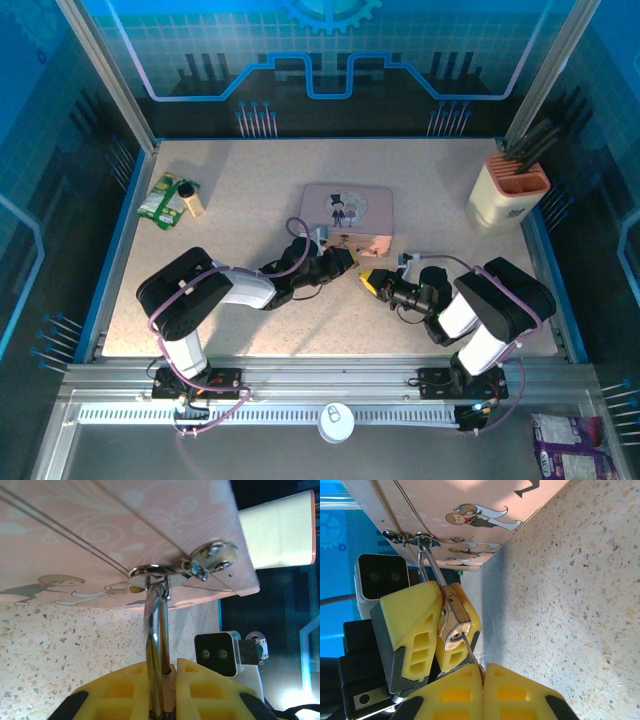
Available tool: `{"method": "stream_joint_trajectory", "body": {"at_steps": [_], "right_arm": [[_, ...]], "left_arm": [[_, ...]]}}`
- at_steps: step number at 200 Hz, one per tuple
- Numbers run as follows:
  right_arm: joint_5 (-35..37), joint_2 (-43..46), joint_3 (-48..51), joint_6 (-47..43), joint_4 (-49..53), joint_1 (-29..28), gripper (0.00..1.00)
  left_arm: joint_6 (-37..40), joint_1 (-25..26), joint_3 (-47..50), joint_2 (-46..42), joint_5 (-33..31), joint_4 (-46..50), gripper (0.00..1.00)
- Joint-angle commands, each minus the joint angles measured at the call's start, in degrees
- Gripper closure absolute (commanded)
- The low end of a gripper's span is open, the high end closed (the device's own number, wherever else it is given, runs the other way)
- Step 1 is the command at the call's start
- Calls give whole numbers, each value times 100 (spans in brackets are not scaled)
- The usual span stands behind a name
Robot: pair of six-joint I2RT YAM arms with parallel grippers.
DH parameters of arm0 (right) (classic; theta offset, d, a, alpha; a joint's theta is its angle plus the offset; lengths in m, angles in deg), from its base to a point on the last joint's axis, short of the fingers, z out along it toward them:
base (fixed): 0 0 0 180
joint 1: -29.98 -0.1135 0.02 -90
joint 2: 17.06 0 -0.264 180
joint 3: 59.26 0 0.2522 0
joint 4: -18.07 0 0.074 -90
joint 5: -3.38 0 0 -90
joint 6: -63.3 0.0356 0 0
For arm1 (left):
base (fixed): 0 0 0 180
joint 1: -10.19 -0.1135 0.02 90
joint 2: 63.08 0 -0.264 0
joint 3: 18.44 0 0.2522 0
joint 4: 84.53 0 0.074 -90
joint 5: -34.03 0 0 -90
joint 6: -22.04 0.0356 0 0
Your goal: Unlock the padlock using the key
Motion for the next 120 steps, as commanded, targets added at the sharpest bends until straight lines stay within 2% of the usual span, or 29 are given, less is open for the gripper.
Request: {"method": "stream_joint_trajectory", "body": {"at_steps": [1, 120], "right_arm": [[43, 29, 25, -11, -219, 124, 100], [9, 283, -7, 79, -192, 72, 100]], "left_arm": [[41, 148, -97, -291, 215, -567, 100], [8, 176, -153, -172, 225, -669, 100]]}}
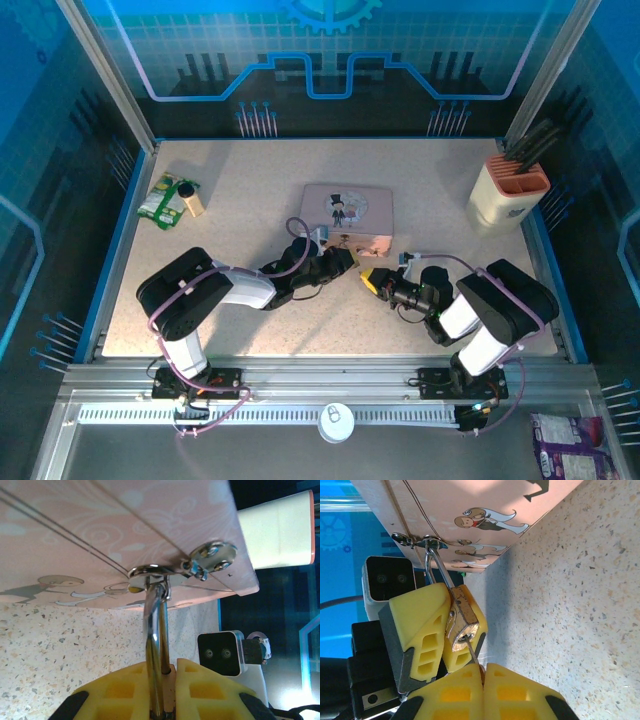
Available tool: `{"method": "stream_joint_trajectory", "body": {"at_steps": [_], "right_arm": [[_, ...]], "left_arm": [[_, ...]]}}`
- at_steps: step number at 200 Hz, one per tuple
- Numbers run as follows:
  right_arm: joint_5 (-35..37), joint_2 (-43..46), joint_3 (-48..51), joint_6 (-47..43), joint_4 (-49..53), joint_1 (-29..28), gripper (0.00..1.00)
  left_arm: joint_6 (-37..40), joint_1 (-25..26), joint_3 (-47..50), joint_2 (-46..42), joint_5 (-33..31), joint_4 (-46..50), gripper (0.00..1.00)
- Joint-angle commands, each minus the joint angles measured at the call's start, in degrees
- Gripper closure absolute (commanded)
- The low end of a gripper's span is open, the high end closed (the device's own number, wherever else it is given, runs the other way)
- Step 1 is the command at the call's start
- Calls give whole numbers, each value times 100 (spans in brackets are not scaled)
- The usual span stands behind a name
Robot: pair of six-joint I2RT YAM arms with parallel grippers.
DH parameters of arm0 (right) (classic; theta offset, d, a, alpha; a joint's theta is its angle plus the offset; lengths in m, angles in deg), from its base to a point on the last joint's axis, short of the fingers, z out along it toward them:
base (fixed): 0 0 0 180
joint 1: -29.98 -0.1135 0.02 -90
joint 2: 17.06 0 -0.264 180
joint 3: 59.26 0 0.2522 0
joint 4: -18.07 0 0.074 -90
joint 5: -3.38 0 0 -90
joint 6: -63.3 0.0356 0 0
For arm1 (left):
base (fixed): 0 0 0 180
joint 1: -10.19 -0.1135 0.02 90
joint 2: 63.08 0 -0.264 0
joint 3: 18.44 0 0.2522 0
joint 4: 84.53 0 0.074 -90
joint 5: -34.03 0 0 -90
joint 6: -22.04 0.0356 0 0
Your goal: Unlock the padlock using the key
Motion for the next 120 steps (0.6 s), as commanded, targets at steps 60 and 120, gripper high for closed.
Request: {"method": "stream_joint_trajectory", "body": {"at_steps": [60, 120], "right_arm": [[106, 64, -19, -30, -232, 48, 100], [341, -118, 2, -32, -245, 52, 100]], "left_arm": [[-29, 237, -169, -209, 245, -641, 100], [-58, 331, -137, -289, 205, -636, 100]]}}
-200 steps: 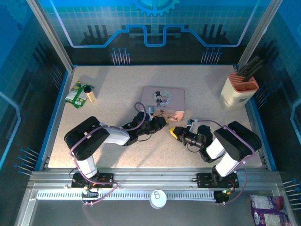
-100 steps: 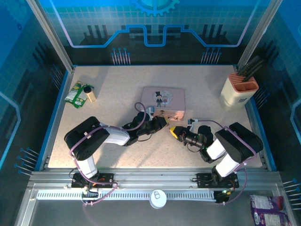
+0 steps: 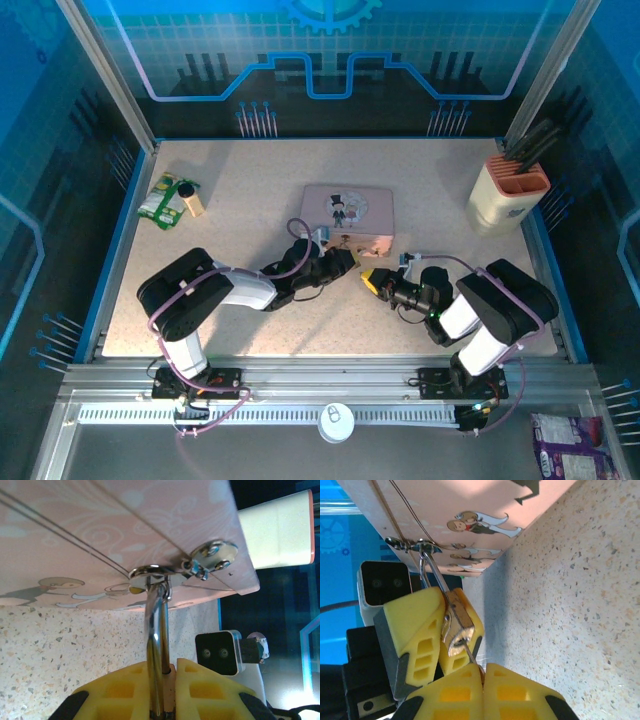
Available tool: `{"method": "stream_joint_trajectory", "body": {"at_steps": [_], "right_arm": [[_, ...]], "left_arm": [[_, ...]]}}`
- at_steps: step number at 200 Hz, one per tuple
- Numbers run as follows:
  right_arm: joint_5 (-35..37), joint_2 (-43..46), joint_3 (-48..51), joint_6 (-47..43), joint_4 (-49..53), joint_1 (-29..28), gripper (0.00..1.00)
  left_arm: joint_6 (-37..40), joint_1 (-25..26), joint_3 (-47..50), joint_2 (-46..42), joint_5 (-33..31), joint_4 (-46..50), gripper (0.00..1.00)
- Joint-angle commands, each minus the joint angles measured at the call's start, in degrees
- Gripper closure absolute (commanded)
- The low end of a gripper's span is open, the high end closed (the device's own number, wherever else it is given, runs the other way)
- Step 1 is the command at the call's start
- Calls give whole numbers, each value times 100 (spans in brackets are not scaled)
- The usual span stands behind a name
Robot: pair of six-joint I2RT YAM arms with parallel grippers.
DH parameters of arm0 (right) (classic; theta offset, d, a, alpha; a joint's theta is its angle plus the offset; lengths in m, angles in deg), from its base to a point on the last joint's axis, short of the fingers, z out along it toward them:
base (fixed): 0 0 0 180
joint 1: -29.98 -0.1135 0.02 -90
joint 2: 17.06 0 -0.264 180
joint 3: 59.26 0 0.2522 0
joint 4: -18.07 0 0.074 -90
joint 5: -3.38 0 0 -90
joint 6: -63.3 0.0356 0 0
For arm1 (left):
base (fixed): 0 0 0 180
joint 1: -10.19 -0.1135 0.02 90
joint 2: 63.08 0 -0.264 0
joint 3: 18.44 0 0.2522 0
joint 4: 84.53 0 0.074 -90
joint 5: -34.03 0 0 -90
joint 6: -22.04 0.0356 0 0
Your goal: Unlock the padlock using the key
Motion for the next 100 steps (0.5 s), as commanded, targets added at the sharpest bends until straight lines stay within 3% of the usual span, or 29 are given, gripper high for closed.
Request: {"method": "stream_joint_trajectory", "body": {"at_steps": [1, 100], "right_arm": [[279, -58, -13, -30, -220, 52, 100], [408, 137, -8, 7, -216, -1, 100]], "left_arm": [[-50, 232, -133, -290, 333, -626, 100], [-43, 279, -199, -255, 326, -556, 100]]}}
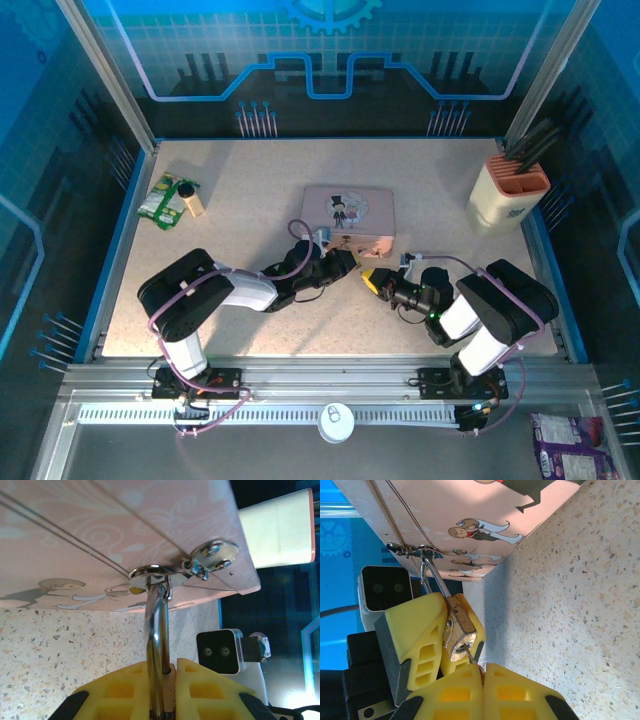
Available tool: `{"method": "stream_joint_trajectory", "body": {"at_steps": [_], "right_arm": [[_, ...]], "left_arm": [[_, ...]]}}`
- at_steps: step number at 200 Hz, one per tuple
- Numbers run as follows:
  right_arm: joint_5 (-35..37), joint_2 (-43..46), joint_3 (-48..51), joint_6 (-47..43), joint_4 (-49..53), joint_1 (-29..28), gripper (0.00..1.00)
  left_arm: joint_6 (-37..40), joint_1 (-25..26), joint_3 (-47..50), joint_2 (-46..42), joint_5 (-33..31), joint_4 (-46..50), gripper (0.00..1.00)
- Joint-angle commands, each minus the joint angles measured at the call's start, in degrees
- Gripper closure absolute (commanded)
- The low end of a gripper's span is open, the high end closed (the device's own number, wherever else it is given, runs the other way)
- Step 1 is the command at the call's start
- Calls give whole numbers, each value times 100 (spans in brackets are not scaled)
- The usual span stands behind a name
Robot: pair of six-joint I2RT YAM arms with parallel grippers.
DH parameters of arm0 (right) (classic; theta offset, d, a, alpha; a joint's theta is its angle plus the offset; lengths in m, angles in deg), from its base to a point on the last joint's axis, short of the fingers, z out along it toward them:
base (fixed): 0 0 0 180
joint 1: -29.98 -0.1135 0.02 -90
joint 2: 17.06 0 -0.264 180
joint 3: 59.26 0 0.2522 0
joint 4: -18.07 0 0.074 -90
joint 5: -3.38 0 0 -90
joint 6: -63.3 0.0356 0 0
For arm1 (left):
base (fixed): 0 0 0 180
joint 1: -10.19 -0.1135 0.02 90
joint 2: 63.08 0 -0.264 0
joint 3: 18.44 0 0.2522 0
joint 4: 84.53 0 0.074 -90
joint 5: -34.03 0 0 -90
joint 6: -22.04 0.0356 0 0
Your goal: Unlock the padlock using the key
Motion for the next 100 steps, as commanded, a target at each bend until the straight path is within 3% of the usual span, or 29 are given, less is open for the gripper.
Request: {"method": "stream_joint_trajectory", "body": {"at_steps": [1, 100], "right_arm": [[320, 114, -38, 7, -192, -3, 100], [308, 177, -197, 45, -199, -34, 100]], "left_arm": [[-45, 224, -199, -255, 410, -556, 100], [-90, 409, -324, -220, 385, -622, 100]]}}
